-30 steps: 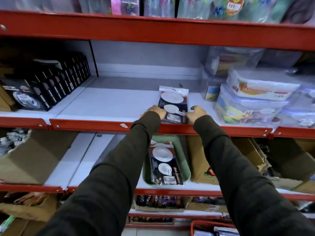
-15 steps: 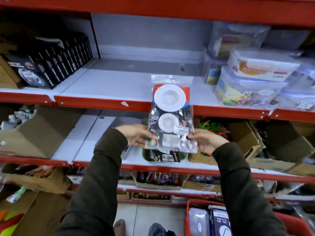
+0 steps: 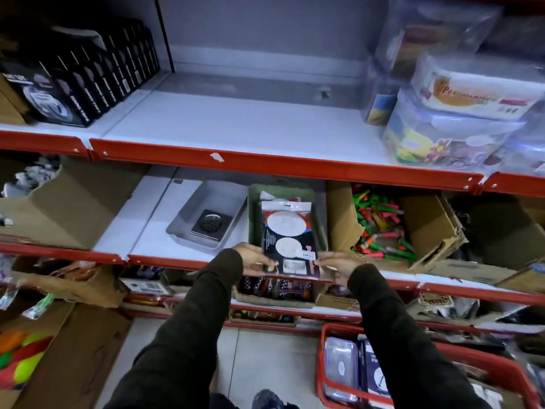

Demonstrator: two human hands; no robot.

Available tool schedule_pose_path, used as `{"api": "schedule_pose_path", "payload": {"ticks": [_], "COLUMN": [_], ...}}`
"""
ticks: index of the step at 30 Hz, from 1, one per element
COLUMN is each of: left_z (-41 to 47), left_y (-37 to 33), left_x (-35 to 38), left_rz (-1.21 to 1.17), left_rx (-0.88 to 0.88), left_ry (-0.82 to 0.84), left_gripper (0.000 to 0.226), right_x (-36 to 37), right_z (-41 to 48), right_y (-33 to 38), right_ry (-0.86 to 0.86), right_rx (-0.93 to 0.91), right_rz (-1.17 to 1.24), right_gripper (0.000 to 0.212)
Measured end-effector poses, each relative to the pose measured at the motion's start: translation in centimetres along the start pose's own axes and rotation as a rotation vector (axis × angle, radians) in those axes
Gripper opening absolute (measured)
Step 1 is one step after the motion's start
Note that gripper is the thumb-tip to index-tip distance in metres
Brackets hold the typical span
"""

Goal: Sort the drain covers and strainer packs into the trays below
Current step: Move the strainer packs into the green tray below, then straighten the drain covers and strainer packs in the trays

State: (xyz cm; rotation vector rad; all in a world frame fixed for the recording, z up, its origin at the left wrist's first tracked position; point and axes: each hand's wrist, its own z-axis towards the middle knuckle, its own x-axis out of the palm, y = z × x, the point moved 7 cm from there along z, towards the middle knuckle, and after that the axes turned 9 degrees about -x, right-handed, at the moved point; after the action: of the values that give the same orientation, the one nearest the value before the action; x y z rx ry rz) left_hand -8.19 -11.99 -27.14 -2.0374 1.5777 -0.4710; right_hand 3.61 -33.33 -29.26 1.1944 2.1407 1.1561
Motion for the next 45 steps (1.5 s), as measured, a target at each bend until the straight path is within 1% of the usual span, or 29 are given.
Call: {"api": "schedule_pose_path", "payload": {"ticks": [2, 4, 6, 8, 10, 11, 13, 14, 16, 18, 20, 21, 23, 24, 26, 27, 28, 29, 31, 33, 34, 38, 42, 45], "left_z": [1.0, 1.7, 1.8, 1.9, 2.0, 1.9, 1.7, 1.5, 1.3, 1.3, 1.7, 2.2, 3.7, 4.7, 7.0, 8.1, 9.0, 10.0, 11.5, 12.6, 13.0, 13.9, 14.3, 14.1], "left_y": [-1.3, -2.1, -2.3, -2.2, -2.0, -2.0, -2.2, -2.5, -3.4, -4.3, -4.9, -4.9, -4.3, -4.0, -3.6, -3.6, -3.7, -3.7, -3.5, -3.1, -2.9, -2.3, -2.4, -2.3], "left_x": [-0.6, -1.2, -1.8, -2.3, -3.1, -3.7, -5.3, -6.1, -8.1, -10.3, -12.8, -14.2, -17.3, -18.6, -21.4, -22.6, -23.3, -23.8, -24.2, -24.3, -24.4, -24.5, -24.7, -24.7], "left_rz": [0.049, 0.119, 0.213, 0.254, 0.223, 0.205, 0.161, 0.152, 0.185, 0.234, 0.267, 0.253, 0.131, 0.077, 0.045, 0.047, 0.051, 0.058, 0.083, 0.11, 0.114, 0.132, 0.157, 0.16], "left_rx": [0.074, 0.123, 0.16, 0.217, 0.28, 0.311, 0.37, 0.397, 0.459, 0.507, 0.513, 0.485, 0.375, 0.311, 0.189, 0.141, 0.106, 0.08, 0.022, -0.02, -0.032, -0.05, -0.037, -0.009], "left_ry": [-0.16, -0.305, -0.419, -0.477, -0.501, -0.523, -0.564, -0.579, -0.613, -0.643, -0.663, -0.657, -0.607, -0.575, -0.527, -0.508, -0.483, -0.455, -0.407, -0.383, -0.374, -0.354, -0.331, -0.321], "left_gripper": [0.064, 0.059, 0.053, 0.054, 0.052, 0.048, 0.039, 0.035, 0.028, 0.028, 0.032, 0.035, 0.039, 0.042, 0.049, 0.052, 0.054, 0.055, 0.057, 0.057, 0.057, 0.053, 0.049, 0.046], "right_x": [-0.1, 0.4, 0.8, 1.2, 1.9, 2.4, 4.0, 5.1, 8.2, 12.0, 15.9, 18.0, 21.9, 23.6, 26.8, 28.1, 28.9, 29.5, 30.1, 30.5, 30.9, 31.4, 31.7, 32.0], "right_z": [1.3, 2.3, 2.8, 2.6, 2.0, 1.6, 1.5, 1.6, 2.5, 3.8, 5.7, 6.8, 8.9, 9.7, 11.9, 12.7, 13.6, 14.4, 15.5, 16.4, 16.7, 17.3, 17.1, 16.9], "right_y": [1.7, 2.7, 3.3, 4.1, 5.4, 6.3, 7.8, 8.4, 9.6, 10.5, 10.6, 10.1, 8.9, 8.4, 7.2, 6.8, 6.3, 5.8, 5.1, 4.2, 4.0, 3.3, 2.7, 2.4], "right_ry": [-0.105, -0.152, -0.177, -0.24, -0.331, -0.383, -0.442, -0.433, -0.374, -0.281, -0.168, -0.113, -0.034, -0.023, -0.05, -0.077, -0.115, -0.161, -0.226, -0.263, -0.266, -0.3, -0.307, -0.282], "right_rx": [-0.058, -0.076, -0.091, -0.14, -0.244, -0.314, -0.447, -0.502, -0.591, -0.642, -0.593, -0.527, -0.358, -0.264, -0.087, -0.026, 0.005, 0.024, 0.032, 0.069, 0.086, 0.123, 0.149, 0.147], "right_rz": [-0.103, -0.172, -0.32, -0.511, -0.69, -0.741, -0.733, -0.702, -0.654, -0.597, -0.44, -0.324, -0.045, 0.07, 0.264, 0.34, 0.377, 0.394, 0.345, 0.298, 0.283, 0.248, 0.25, 0.25], "right_gripper": [0.046, 0.047, 0.052, 0.054, 0.048, 0.044, 0.037, 0.035, 0.032, 0.032, 0.033, 0.035, 0.037, 0.034, 0.017, 0.009, 0.015, 0.019, 0.021, 0.041, 0.046, 0.048, 0.056, 0.052]}}
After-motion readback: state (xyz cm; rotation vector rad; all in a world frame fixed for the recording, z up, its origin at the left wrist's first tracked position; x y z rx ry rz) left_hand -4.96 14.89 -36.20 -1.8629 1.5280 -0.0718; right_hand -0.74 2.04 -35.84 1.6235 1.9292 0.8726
